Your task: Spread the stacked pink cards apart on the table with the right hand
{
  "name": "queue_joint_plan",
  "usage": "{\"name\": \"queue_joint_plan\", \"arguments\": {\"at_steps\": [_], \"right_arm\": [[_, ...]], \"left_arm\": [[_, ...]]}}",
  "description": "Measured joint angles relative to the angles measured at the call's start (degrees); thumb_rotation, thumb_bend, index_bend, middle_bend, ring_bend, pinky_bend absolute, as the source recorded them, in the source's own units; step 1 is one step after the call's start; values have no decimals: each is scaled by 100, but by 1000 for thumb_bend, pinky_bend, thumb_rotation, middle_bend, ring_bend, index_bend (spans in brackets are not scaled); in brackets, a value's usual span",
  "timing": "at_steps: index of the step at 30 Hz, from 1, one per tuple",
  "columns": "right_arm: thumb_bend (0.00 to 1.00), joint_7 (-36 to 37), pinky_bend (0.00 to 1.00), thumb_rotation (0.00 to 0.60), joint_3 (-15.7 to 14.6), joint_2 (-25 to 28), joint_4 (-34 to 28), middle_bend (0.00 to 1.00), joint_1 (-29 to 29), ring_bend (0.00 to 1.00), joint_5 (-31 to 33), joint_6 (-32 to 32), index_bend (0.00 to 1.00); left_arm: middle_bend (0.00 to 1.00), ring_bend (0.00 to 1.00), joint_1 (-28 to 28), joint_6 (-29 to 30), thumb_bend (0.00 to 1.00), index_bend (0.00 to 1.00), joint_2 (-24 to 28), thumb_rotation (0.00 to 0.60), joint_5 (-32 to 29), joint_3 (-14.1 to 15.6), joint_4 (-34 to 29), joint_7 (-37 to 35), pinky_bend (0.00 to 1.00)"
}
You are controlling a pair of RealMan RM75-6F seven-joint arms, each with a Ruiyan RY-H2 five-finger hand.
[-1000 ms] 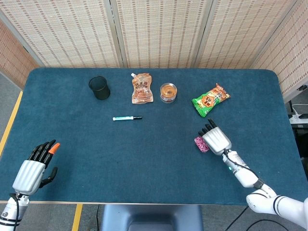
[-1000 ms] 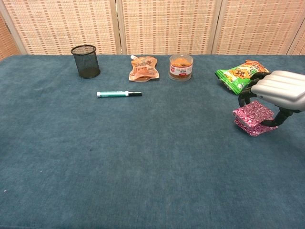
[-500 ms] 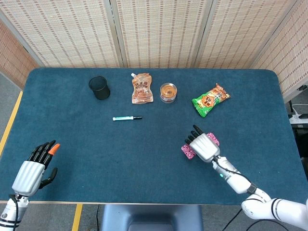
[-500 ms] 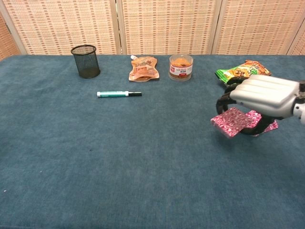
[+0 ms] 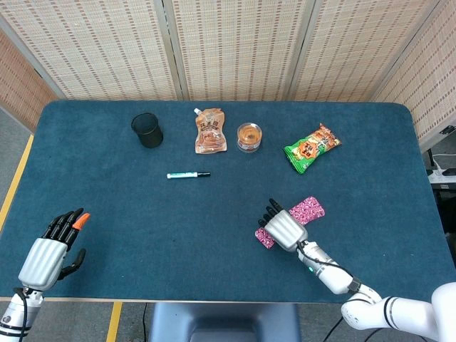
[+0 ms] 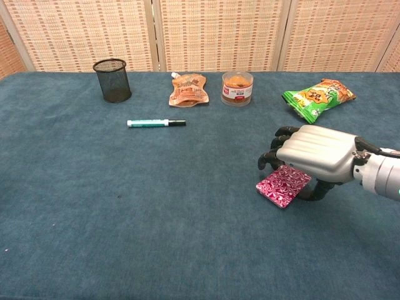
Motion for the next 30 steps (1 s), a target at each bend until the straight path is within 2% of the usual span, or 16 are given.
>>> {"name": "queue_joint_plan", "arguments": {"at_steps": [3,6,9,16,23,30], "right_arm": [[211,-106,51,600,6,26,-81,46,-4,14,119,-41,0],[211,-337,18,600,8,93,-208,0,-6,0,365,-125,0],[211,-543,18,600,10,201,-386,0,-25,0,522,-93,0],[211,-405,17,600,67,579,-434,0,-132,0,526,230,0],[211,-91,17,600,66,766,187,65,-132,0,538,140,19],[211,245,17,600,15,733,743,133,-95,0,572,-122,61]], "left_arm": [[0,70,-9,-34,470,0,0,600,-15,2,8,-6,135],[0,70,-18,-45,470,0,-7,600,10,13,11,6,135],[0,70,-11,-21,470,0,-5,600,14,13,10,5,135],[0,70,-7,-30,469,0,-10,600,6,15,11,12,135],[0,70,-39,-114,469,0,-64,600,-1,26,31,80,135],[0,70,-44,-141,471,0,-98,600,-20,28,55,117,135]]}}
